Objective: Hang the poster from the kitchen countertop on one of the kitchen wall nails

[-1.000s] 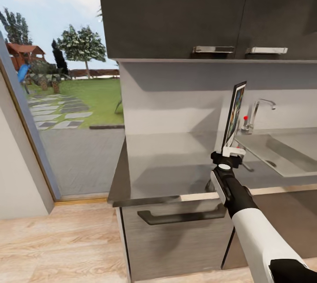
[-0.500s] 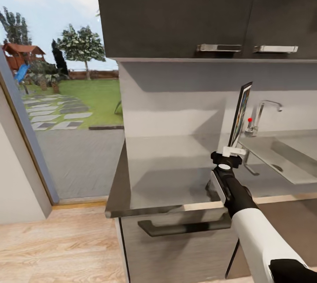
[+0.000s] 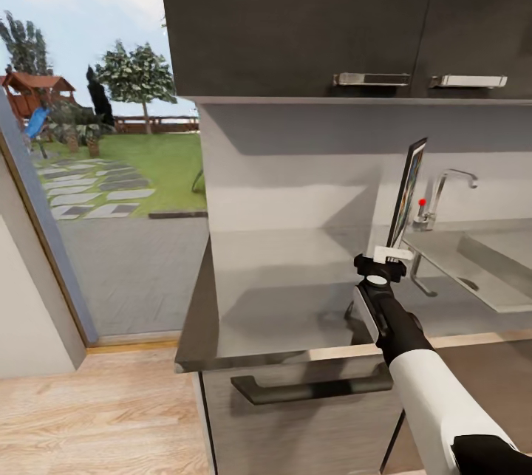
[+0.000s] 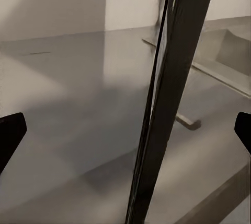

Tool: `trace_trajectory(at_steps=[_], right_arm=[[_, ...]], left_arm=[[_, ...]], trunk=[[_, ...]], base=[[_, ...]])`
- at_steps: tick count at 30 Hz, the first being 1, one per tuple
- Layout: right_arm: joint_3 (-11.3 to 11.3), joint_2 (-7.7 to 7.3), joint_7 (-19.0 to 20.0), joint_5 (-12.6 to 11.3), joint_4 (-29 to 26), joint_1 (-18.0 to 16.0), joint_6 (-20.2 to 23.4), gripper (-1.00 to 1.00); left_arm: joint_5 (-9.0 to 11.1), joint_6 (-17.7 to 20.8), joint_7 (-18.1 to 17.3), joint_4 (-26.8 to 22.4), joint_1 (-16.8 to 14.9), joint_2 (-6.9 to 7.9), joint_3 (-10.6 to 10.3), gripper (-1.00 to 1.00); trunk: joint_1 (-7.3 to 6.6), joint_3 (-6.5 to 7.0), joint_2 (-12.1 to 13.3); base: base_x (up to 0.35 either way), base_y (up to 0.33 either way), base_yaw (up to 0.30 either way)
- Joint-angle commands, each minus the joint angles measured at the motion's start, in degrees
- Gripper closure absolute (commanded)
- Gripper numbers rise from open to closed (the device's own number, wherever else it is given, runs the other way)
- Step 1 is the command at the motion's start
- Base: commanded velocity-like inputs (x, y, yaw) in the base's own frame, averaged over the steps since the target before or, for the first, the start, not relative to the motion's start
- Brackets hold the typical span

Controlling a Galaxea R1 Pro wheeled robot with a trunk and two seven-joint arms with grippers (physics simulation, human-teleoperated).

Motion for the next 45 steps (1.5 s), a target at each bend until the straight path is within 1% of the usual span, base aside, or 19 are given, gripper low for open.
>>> trace_trajectory(at_steps=[1,8,20,22,23,29,43,44,45], right_arm=[[0.08,-0.01,-0.24,-0.03,-0.05,-0.03,0.39,-1.00],[0.08,-0.01,-0.24,-0.03,-0.04,-0.03,0.42,-1.00],[0.01,0.01,-0.24,-0.07,0.07,0.01,0.36,-1.00],[0.00,0.05,-0.24,-0.09,0.24,0.08,-0.23,-1.00],[-0.01,0.06,-0.24,-0.10,0.44,0.11,-1.70,-1.00],[-0.01,0.27,-0.24,-0.09,2.36,0.16,-3.70,-1.00],[-0.01,0.35,-0.24,-0.12,3.31,0.21,-4.12,-1.00],[-0.01,0.35,-0.24,-0.09,3.31,0.19,-4.12,1.00],[-0.01,0.35,-0.24,-0.08,3.31,0.18,-4.12,1.00]], left_arm=[[0.05,-0.01,-0.02,-0.10,0.01,-0.05,0.13,-1.00],[0.05,-0.01,-0.01,-0.10,0.01,-0.05,0.17,-1.00],[0.05,-0.01,-0.01,-0.10,0.01,-0.05,0.19,-1.00],[0.05,-0.01,-0.01,-0.10,0.01,-0.05,0.20,-1.00],[0.05,-0.01,-0.01,-0.10,0.01,-0.05,0.20,-1.00],[0.05,-0.01,-0.01,-0.10,0.01,-0.05,0.21,-1.00],[0.05,-0.01,-0.01,-0.10,0.01,-0.05,0.21,-1.00],[0.05,-0.01,-0.01,-0.10,0.01,-0.05,0.21,-1.00],[0.05,-0.01,-0.01,-0.10,0.01,-0.05,0.21,-1.00]], trunk=[[0.00,-0.05,-0.03],[0.00,-0.05,-0.03],[0.00,-0.05,-0.03],[0.00,-0.05,-0.03],[0.00,-0.05,-0.03],[0.00,-0.05,-0.03],[0.00,-0.05,-0.03],[0.00,-0.05,-0.03],[0.00,-0.05,-0.03]], base=[[0.015,-0.134,0.000],[0.031,-0.125,0.000],[0.003,-0.010,0.000],[0.000,0.000,0.000],[0.000,0.000,0.000],[0.000,0.000,0.000],[0.000,0.000,0.000],[0.000,0.000,0.000],[0.000,0.000,0.000]])
